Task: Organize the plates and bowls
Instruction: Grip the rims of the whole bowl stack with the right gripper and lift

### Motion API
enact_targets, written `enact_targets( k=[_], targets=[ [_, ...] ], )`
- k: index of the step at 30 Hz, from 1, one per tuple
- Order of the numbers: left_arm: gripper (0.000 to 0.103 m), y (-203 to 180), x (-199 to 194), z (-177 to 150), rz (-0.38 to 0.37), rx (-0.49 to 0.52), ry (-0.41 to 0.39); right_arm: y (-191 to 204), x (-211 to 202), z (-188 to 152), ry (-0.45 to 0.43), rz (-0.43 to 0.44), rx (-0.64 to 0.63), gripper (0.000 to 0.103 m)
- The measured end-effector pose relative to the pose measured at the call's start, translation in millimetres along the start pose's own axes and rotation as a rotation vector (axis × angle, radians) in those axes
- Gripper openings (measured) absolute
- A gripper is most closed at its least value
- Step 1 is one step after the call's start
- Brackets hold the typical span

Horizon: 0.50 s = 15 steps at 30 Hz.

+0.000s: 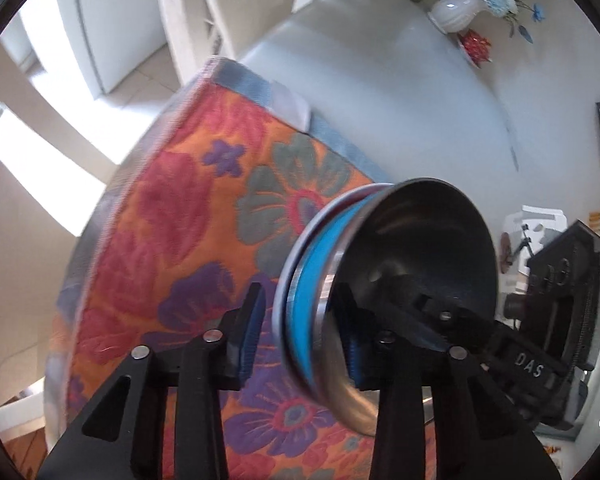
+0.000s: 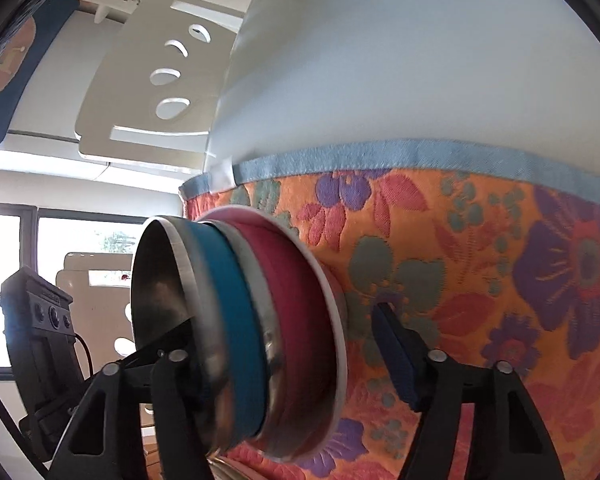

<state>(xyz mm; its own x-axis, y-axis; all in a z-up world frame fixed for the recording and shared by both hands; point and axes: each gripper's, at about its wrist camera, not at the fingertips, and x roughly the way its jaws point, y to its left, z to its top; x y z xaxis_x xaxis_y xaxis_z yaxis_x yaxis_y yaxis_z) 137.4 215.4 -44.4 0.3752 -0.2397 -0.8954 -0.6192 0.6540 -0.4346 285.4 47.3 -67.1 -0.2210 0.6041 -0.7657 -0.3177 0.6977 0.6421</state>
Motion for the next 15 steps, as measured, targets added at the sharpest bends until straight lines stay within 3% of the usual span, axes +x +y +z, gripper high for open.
enact_targets(
  k=[4,9,15],
  targets=[
    [0.031,-9,1,-1,0.019,0.041,-0.019,0,5,-1,-0.016,0.011,-0.011,0.056],
    [0.033,-26,-1,-5,0.09,0.133,-0.046,5,4,-4,-0.036,-0.001,-0.046,0.056],
    [0.033,-32,-6,-6,0.1,0.153,-0.057,5,0,-4,-0.029,0.009,-0.068,0.056]
  ],
)
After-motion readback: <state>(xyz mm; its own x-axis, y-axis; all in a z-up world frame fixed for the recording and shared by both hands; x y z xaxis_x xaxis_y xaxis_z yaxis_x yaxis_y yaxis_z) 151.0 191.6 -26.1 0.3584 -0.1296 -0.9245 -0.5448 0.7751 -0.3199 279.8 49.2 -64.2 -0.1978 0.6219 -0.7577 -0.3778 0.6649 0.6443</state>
